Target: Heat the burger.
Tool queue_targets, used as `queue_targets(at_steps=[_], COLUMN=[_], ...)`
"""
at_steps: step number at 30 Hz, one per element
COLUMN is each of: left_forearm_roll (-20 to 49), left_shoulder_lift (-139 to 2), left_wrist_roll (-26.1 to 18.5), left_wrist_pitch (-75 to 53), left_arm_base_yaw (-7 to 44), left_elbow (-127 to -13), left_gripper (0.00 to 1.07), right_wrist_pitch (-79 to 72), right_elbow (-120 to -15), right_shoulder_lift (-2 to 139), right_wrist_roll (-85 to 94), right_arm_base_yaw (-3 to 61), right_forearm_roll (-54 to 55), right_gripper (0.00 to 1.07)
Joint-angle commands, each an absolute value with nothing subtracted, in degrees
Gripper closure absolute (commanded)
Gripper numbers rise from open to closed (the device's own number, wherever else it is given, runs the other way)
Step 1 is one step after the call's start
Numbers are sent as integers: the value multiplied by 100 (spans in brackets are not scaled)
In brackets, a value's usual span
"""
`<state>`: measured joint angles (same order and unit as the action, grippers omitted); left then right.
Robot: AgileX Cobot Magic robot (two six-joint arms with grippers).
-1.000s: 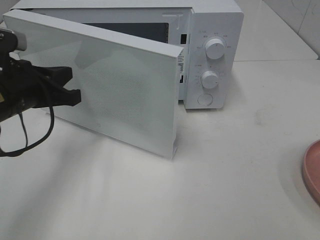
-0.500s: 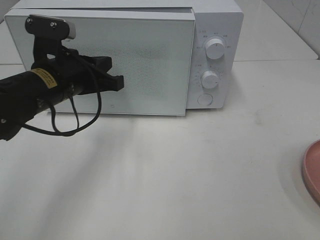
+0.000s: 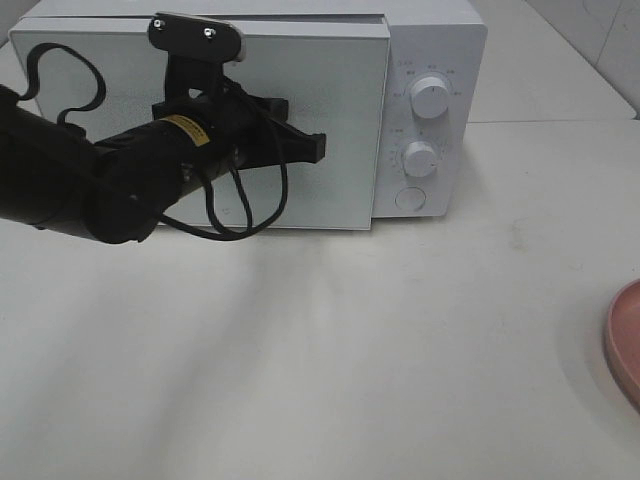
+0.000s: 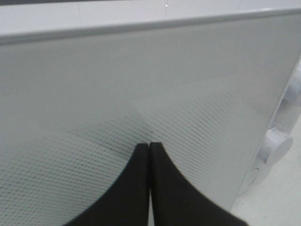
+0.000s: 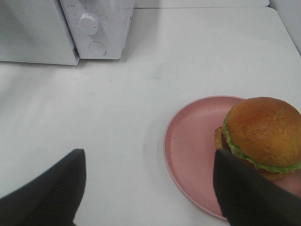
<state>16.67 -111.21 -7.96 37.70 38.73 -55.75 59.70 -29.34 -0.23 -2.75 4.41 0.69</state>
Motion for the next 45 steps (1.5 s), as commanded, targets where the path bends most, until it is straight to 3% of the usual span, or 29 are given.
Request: queue_targets(at_steps=[1, 16, 33, 35, 36, 38, 39, 40, 41, 43, 45], left_forearm_roll=[2149, 2257, 2246, 2246, 2246, 2212, 2212, 2200, 2200, 2097, 2011], left_shoulder_lift=[-11299, -11826, -10766, -10485, -10485, -10256, -10256, -10124, -10124, -9924, -9849], left_wrist_roll=[-1031, -1140, -1180, -1180, -1180, -1180, -1180, -1175, -1175, -1175, -1175], left_wrist_pitch=[3850, 3243, 2246, 1381, 1381, 264, 264, -447, -447, -1461, -1730], left_arm_base_yaw=[3879, 3885, 4452, 4452, 4452, 4452, 4452, 4452, 4452, 4452, 4452], left_elbow=[-5987, -6944, -5712, -5621, -5621, -5621, -5621, -5621, -5621, -5621, -5621], left_gripper=[107, 107, 107, 95, 95, 61, 61, 29, 29, 5, 6], right_wrist_pitch=[5936, 5936, 5936, 5936, 5936, 5936, 5936, 5936, 5936, 5936, 5936], right_elbow=[-2939, -2939, -2939, -2939, -2939, -2939, -2939, -2939, -2939, -2939, -2939], right_shoulder_lift=[-178, -178, -178, -178, -178, -178, -178, -178, -178, -178, -178], right_wrist_roll=[-206, -206, -206, -206, -206, -206, -206, -206, -206, -206, -206], right_arm_base_yaw=[407, 407, 407, 407, 407, 407, 407, 407, 407, 407, 407], right_forearm_roll=[97, 97, 97, 97, 97, 97, 97, 97, 97, 97, 97], right_gripper=[38, 38, 38, 38, 38, 38, 38, 38, 38, 38, 38])
